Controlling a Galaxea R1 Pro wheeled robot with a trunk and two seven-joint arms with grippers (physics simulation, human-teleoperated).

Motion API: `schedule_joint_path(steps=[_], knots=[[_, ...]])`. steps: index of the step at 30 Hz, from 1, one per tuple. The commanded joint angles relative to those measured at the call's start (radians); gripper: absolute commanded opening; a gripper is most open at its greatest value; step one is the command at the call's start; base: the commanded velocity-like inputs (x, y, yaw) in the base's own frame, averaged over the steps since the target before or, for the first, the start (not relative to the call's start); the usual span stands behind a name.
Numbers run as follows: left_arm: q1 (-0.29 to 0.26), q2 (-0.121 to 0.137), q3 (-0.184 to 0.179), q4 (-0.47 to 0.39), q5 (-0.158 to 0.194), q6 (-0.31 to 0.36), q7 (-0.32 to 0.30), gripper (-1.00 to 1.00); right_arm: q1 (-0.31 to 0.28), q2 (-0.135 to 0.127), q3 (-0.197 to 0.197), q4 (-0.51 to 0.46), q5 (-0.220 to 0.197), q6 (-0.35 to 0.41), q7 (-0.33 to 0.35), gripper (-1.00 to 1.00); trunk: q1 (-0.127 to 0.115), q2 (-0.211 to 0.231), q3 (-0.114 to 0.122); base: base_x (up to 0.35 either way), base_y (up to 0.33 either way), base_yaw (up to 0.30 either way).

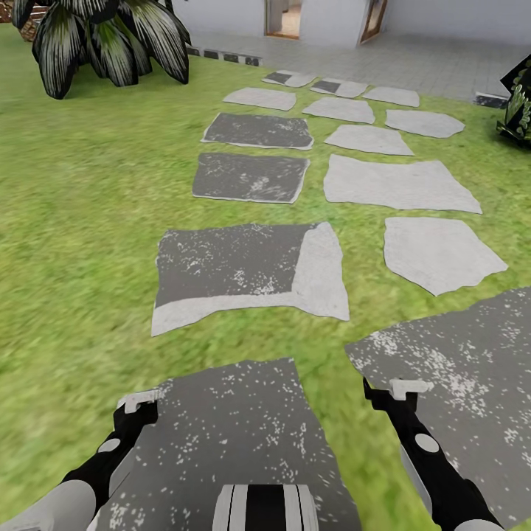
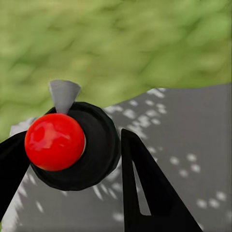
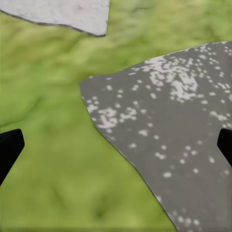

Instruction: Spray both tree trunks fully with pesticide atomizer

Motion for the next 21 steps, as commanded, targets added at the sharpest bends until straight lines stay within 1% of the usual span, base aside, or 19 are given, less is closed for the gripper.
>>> schedule_joint_path(steps=[1,4,21], knots=[[0.000,0.000,0.000,0.000,-0.001,0.000,0.000,-1.00,0.000,0.000,0.000,0.000,0.000,0.000,0.000,1.00,0.000,0.000,0.000,0.000,0.000,0.000],[0.000,0.000,0.000,0.002,-0.001,0.000,0.000,-1.00,0.000,0.000,0.000,0.000,0.000,0.000,0.000,1.00,0.000,0.000,0.000,0.000,0.000,0.000],[0.000,0.001,0.000,-0.001,-0.001,0.002,-0.003,-1.00,0.000,0.000,0.000,0.000,0.000,0.000,0.000,1.00,-0.008,0.004,0.066,0.000,0.000,0.000]])
